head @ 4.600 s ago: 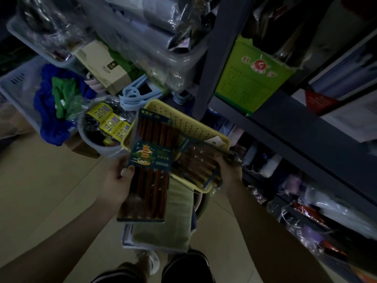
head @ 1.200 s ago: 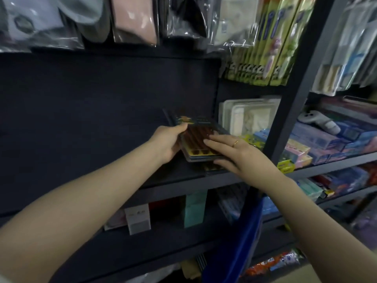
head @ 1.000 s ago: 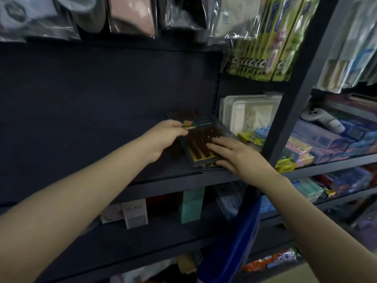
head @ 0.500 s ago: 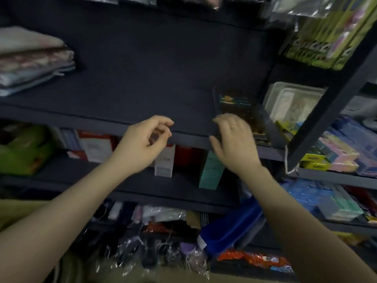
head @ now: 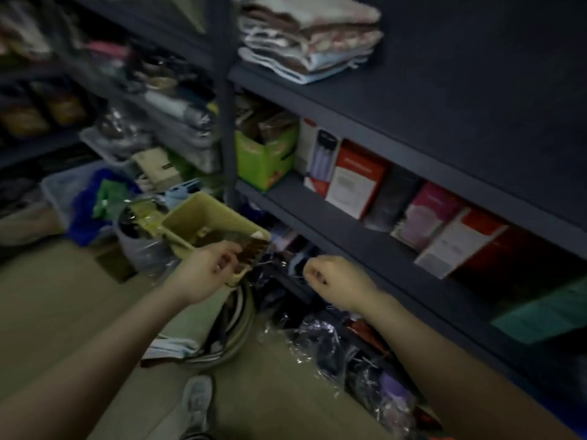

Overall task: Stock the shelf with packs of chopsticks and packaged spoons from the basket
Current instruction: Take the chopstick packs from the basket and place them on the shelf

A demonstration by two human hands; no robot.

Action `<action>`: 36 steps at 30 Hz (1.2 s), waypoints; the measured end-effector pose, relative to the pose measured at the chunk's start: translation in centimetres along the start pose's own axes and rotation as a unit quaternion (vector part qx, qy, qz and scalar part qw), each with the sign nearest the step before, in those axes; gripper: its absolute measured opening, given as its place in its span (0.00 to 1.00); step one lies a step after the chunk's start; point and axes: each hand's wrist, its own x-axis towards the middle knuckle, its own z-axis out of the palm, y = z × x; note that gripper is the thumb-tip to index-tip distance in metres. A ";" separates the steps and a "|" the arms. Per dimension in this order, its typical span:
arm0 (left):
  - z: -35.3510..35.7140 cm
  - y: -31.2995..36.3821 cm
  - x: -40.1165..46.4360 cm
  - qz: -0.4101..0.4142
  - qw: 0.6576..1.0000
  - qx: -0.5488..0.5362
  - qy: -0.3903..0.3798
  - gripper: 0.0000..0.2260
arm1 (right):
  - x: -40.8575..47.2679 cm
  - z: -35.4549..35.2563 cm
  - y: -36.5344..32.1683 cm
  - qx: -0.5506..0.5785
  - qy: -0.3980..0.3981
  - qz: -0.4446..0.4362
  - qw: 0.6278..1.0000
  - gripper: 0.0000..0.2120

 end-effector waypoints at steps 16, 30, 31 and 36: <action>-5.5 -23.2 14.0 -0.030 0.995 -0.041 -0.083 0.13 | 28.7 17.3 -2.5 0.052 -0.027 0.384 0.921 0.29; -1.7 -22.9 15.9 -0.288 0.886 -0.326 -0.161 0.05 | 30.1 14.4 -3.8 0.660 0.157 0.445 0.584 0.02; -1.6 -22.5 15.9 -0.318 0.857 -0.372 -0.161 0.07 | 29.6 13.3 -4.5 0.683 0.156 0.418 0.579 0.03; -0.9 -21.6 15.3 -0.403 0.724 -0.557 -0.051 0.15 | 26.5 10.5 -5.6 0.741 0.088 0.304 0.592 0.08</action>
